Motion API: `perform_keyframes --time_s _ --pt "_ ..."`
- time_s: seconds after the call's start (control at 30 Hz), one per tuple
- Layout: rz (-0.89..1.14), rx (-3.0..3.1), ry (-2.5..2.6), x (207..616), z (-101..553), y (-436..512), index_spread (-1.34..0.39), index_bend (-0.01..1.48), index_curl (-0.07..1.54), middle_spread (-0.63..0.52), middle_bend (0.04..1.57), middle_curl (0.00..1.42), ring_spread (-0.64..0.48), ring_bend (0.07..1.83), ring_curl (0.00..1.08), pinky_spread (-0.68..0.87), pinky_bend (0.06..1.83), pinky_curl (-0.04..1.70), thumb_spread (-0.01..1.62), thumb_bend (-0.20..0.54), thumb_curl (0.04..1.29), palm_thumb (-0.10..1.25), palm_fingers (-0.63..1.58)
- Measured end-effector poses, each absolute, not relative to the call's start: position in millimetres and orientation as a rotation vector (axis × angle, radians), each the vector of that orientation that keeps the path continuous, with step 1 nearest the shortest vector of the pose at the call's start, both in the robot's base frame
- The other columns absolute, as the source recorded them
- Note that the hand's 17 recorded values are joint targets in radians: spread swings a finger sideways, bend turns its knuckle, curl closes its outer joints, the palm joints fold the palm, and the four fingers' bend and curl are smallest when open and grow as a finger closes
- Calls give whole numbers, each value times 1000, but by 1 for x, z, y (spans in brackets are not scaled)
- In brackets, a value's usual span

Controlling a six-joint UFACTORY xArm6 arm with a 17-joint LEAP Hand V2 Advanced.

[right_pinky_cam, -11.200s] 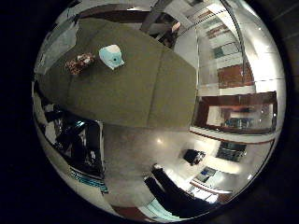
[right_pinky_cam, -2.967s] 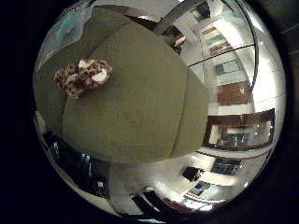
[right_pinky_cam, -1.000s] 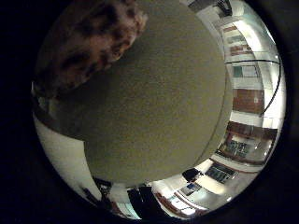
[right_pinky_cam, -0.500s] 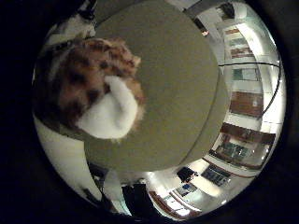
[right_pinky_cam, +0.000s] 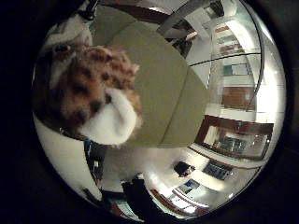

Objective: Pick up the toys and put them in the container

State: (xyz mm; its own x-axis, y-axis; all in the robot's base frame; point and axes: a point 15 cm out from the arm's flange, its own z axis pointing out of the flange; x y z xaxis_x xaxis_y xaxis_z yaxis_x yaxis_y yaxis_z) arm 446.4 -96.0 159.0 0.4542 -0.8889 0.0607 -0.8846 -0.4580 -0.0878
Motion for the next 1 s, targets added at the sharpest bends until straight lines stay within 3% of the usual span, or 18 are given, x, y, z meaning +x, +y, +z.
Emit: perform_keyframes --time_s 0.17,0.5,0.7,1.0 --pt "-152 -2590 1515 437 226 -30 -191 1204 639 -89 1331 607 -158 1444 581 -175 1418 659 1097 -12 591 1060 1221" --pt "-163 -2598 1288 417 292 140 -191 1209 634 -88 1339 598 -160 1446 581 -181 1383 719 1095 -12 606 1058 1220" --pt "-144 -2612 1144 398 301 237 -191 1210 632 -88 1341 595 -160 1448 579 -184 1365 748 1093 -12 615 1063 1220" --pt "-161 -2596 1038 416 275 320 -191 1210 630 -88 1342 592 -160 1448 577 -188 1344 779 1076 -13 625 1061 1222"
